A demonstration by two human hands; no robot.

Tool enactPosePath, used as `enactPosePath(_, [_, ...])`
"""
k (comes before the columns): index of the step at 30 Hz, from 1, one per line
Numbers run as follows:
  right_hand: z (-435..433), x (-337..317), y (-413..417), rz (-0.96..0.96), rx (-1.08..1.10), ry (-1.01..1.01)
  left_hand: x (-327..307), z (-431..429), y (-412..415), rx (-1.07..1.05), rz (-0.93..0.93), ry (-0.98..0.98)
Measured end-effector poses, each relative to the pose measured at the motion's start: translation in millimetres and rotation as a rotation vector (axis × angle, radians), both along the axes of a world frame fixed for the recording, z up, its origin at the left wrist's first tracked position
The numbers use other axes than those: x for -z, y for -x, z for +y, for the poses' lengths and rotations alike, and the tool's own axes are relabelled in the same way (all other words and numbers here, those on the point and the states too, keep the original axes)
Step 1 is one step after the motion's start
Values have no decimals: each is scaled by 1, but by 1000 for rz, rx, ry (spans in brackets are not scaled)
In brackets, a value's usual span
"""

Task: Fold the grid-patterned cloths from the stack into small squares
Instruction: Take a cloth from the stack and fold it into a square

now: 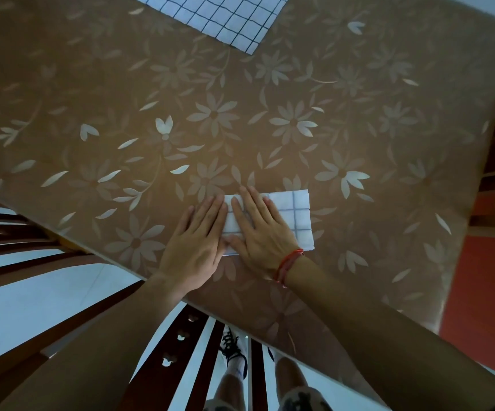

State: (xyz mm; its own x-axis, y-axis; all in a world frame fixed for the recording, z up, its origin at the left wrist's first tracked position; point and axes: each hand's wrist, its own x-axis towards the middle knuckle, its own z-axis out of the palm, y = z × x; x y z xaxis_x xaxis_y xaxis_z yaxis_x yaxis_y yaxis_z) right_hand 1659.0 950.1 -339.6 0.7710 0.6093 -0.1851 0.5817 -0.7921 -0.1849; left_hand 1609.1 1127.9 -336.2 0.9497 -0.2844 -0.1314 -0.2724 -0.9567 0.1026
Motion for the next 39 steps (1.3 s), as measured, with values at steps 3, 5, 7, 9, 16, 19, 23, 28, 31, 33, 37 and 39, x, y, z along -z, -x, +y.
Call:
enactPosePath(3, [-17, -3, -3, 14, 24, 36, -2, -1, -1, -1, 0, 3])
enactPosePath(5, [-42, -7, -7, 17, 41, 93, -3, -1, -2, -5, 2, 2])
enactPosePath(7, [-74, -12, -11, 20, 77, 163, -4, -2, -1, -5, 7, -5])
enactPosePath(9, [-95, -17, -14, 25, 108, 202, -4, -2, -1, -8, 10, -11])
enactPosePath(16, [-96, -25, -17, 72, 110, 220, -9, -5, -2, -13, 22, -27])
enactPosePath(19, [-88, -37, -27, 57, 130, 156, -12, -7, -3, -30, 24, -19])
enactPosePath(23, [-69, -58, -56, 97, 253, -43, -15, -9, -4, -46, 33, -6])
enactPosePath(28, [-53, -68, -87, 275, 278, -12, -14, -10, -3, -72, 34, 9])
enactPosePath(31, [-44, -96, -89, 402, 368, 7, -13, -10, -4, -77, 45, 23])
enactPosePath(33, [-43, -111, -89, 590, 404, 45, -13, -10, -4, -77, 47, 31])
enactPosePath(37, [-40, -113, -94, 746, 361, 384, -12, -10, -3, -82, 48, 43])
enactPosePath(39, [-39, -106, -94, 624, 249, 498, -12, -9, -3, -83, 50, 48])
